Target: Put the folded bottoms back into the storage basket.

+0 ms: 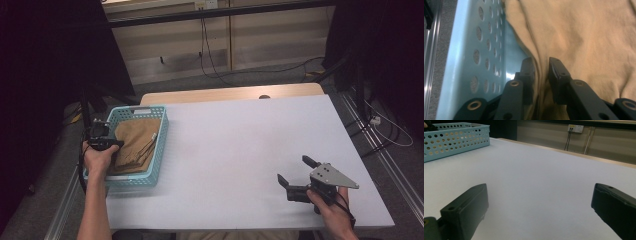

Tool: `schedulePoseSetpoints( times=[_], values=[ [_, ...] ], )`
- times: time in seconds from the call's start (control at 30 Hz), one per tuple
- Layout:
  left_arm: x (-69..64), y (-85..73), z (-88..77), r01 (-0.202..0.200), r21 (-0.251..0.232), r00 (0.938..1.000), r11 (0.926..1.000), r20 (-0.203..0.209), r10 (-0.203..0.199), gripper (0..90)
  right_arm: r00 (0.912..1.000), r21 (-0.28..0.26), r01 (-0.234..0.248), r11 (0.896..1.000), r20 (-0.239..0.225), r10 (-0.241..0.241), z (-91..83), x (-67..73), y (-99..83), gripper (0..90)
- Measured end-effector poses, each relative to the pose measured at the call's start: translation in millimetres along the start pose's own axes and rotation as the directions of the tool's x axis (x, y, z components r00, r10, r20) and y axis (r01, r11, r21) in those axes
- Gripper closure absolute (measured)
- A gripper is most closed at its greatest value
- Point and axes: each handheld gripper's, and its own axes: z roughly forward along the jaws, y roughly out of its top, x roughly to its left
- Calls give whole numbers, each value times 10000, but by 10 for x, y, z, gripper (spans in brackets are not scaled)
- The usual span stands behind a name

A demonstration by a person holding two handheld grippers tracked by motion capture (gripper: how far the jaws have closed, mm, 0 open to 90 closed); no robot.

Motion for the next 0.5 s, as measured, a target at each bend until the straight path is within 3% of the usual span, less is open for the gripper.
schedulePoseSetpoints(
  times=[0.1,0.37,0.5],
  values=[
    [-6,-7,-12,-24,-141,10000,9999,8,25,695,10000,13,-50,10000,23,50,0,-9,-2,8],
    [-27,14,-97,-254,-354,9983,9991,511,271,592,10000,36,-36,10000,-46,36,19,-6,-2,9],
    [-50,50,-191,-221,-752,9992,9969,323,246,487,10000,21,-54,10000,-42,54,10,-11,-1,9]
  ],
)
